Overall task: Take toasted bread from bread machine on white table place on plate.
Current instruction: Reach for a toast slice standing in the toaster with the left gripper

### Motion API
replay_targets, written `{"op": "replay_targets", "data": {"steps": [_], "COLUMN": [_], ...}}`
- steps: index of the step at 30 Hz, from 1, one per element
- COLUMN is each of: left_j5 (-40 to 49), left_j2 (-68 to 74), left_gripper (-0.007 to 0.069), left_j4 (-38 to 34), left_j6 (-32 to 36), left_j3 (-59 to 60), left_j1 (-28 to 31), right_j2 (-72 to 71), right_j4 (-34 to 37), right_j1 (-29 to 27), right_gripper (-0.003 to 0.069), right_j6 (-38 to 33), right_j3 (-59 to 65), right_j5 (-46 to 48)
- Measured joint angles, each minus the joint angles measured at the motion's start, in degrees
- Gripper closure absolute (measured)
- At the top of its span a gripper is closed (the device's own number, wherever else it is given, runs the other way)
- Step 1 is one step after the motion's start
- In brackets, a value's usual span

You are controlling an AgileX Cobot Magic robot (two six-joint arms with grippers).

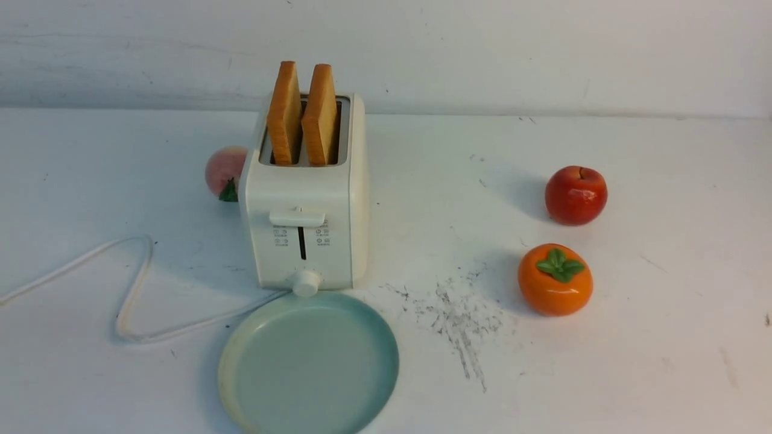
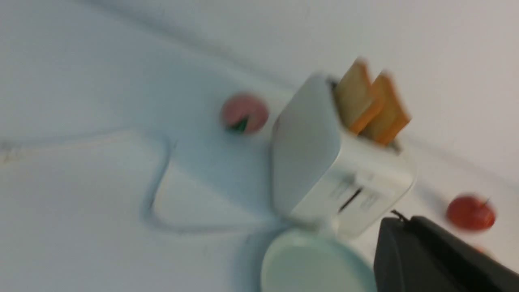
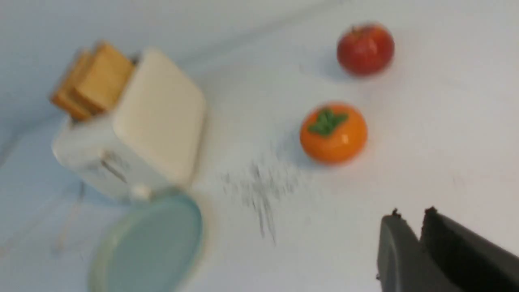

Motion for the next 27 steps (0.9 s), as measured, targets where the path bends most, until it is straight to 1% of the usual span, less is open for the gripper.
{"op": "replay_targets", "data": {"steps": [1, 2, 4, 6, 7, 8, 10, 11, 12, 15, 17, 18, 20, 22, 25, 27], "left_j5": [2.15, 9.8, 15.73, 18.35, 18.51, 18.7, 18.37, 18.3, 17.14, 13.41, 12.32, 11.27, 9.22, 8.14, 3.71, 1.29], "left_j2": [1.85, 8.98, 16.41, 24.38, 25.07, 30.05, 35.26, 35.73, 39.26, 45.55, 47.96, 50.72, 54.84, 56.93, 62.53, 65.02], "left_gripper": [0.0638, 0.0638, 0.0638, 0.0638, 0.0638, 0.0638, 0.0638, 0.0638, 0.0638, 0.0638, 0.0638, 0.0638, 0.0638, 0.0638, 0.0636, 0.0605], "left_j4": [-0.25, -1.61, -3.44, -5.55, -6.03, -8.09, -10.76, -11.01, -12.19, -11.84, -10.96, -10.0, -8.85, -8.48, -6.9, -6.07], "left_j6": [0.26, 1.58, 4.45, 8.47, 9.29, 12.22, 14.96, 15.22, 17.03, 21.15, 21.32, 20.95, 20.34, 20.34, 20.95, 21.21], "left_j3": [-1.33, -6.36, -11.3, -16.27, -16.67, -19.63, -23.16, -23.87, -26.38, -32.36, -34.92, -37.85, -42.18, -44.31, -49.42, -51.07], "left_j1": [0.0, 0.0, 0.0, 0.0, 0.0, 0.0, 0.0, 0.0, -0.79, -4.63, -6.61, -8.26, -9.71, -10.02, -10.23, -10.23], "right_j2": [1.68, 7.8, 13.13, 17.23, 17.47, 18.71, 18.97, 18.97, 18.84, 18.67, 18.66, 18.63, 18.63, 18.63, 18.63, 18.63], "right_j4": [0.0, 0.07, 0.96, 3.99, 4.35, 7.39, 11.3, 11.66, 14.29, 17.54, 18.23, 18.65, 18.79, 18.93, 19.35, 19.59], "right_j1": [0.0, 0.0, 0.0, 0.0, 0.0, 0.0, 0.0, 0.0, 0.0, 0.0, 0.0, 0.0, 0.0, 0.0, 0.0, 0.0], "right_gripper": [0.0631, 0.0668, 0.0677, 0.0677, 0.0677, 0.0677, 0.0676, 0.0676, 0.0674, 0.0671, 0.067, 0.0668, 0.0667, 0.0668, 0.0668, 0.0668], "right_j6": [-0.72, -4.19, -7.75, -12.51, -12.83, -15.46, -18.23, -18.23, -19.82, -21.82, -22.63, -23.03, -23.09, -23.09, -23.1, -23.16], "right_j3": [-1.03, -4.29, -6.15, -6.7, -6.7, -6.64, -6.2, -6.13, -5.7, -5.13, -4.84, -4.31, -3.22, -2.54, -0.63, 0.11], "right_j5": [1.94, 8.55, 12.88, 15.57, 15.66, 16.02, 15.36, 15.36, 14.51, 12.4, 11.54, 10.69, 9.99, 9.77, 8.4, 7.83]}}
